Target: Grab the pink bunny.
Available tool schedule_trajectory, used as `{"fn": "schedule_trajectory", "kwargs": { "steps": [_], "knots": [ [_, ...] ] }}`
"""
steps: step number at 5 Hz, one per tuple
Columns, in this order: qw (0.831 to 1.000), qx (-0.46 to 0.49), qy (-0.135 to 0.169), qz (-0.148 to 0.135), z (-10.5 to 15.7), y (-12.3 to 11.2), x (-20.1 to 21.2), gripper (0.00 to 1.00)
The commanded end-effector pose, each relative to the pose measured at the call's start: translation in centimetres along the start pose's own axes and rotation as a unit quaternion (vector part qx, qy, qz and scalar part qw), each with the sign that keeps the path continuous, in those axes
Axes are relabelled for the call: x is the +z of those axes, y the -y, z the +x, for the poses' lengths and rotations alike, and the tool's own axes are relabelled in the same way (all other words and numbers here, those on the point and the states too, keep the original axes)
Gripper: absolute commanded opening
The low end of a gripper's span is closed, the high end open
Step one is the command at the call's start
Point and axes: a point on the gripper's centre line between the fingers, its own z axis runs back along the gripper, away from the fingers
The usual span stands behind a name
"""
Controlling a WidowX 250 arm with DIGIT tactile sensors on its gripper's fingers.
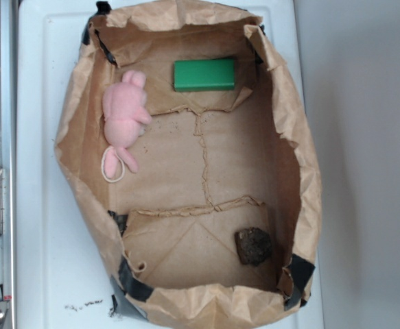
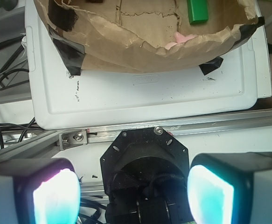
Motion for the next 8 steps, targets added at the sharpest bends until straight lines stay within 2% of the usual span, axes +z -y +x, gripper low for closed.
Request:
{"fn": "schedule_trajectory", "kwargs": {
  "steps": [1,2,3,4,5,6,7,8],
  "knots": [
    [1.000,0.000,0.000,0.000,0.0,0.0,0.0,1.00],
    [0.998,0.038,0.045,0.003,4.9,2.0,-0.9,1.00],
    [0.996,0.069,0.059,0.011,9.8,1.6,-1.6,1.00],
    [0.995,0.074,0.065,0.002,12.6,0.4,-2.9,1.00],
    [0.991,0.094,0.090,0.002,14.5,-1.3,-3.9,1.00],
    [0.986,0.122,0.107,-0.043,14.8,-3.7,-5.2,1.00],
    [0.984,0.137,0.094,-0.068,15.0,-5.3,-6.2,1.00],
    [0.975,0.195,0.092,-0.048,16.3,-6.5,-8.1,1.00]
  ]
}}
